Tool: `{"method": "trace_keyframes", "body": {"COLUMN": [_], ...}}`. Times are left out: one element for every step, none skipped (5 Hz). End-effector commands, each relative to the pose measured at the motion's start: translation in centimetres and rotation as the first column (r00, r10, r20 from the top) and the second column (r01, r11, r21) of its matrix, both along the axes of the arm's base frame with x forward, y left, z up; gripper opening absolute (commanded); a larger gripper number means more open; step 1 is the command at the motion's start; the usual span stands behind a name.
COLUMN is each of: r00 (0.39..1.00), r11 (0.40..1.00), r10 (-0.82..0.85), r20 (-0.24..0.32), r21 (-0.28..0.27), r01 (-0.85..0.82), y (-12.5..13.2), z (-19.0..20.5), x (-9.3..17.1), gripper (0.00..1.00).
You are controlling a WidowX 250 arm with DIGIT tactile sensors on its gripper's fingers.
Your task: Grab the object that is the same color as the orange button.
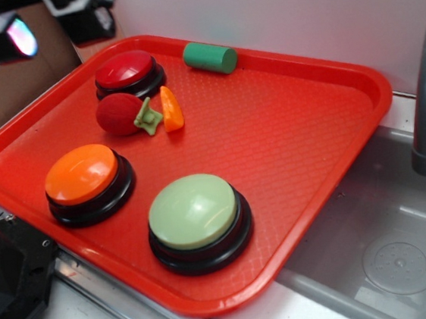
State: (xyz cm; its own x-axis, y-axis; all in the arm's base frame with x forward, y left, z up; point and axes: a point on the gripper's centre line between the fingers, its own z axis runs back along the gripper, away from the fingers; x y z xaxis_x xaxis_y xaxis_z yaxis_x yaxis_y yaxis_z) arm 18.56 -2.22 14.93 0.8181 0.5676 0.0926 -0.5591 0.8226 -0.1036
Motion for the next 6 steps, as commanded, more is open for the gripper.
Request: {"method": "trace_keyframes", "body": {"r00": [0.99, 0.98, 0.972, 0.968, 0.957, 0.949], "r11": [0.99, 0.98, 0.972, 0.968, 0.958, 0.951], "r10": [0.139, 0.2, 0.234, 0.25, 0.287, 0.309], "r20": [0.01, 0.006, -0.022, -0.027, -0.037, -0.065], "r21": [-0.014, 0.006, -0.001, 0.017, 0.026, 0.029], "r01": [-0.139, -0.2, -0.234, -0.25, -0.286, -0.308], "y": [-1.7, -1.5, -1.2, -0.5, 0.0, 0.2], "z": [-6.9, -9.5, -10.7, -11.3, -11.7, -12.0], "x": [5.2, 6.6, 7.7, 8.3, 8.8, 8.8], "gripper": [1.0, 1.0, 1.0, 1.0, 1.0, 0.93]}}
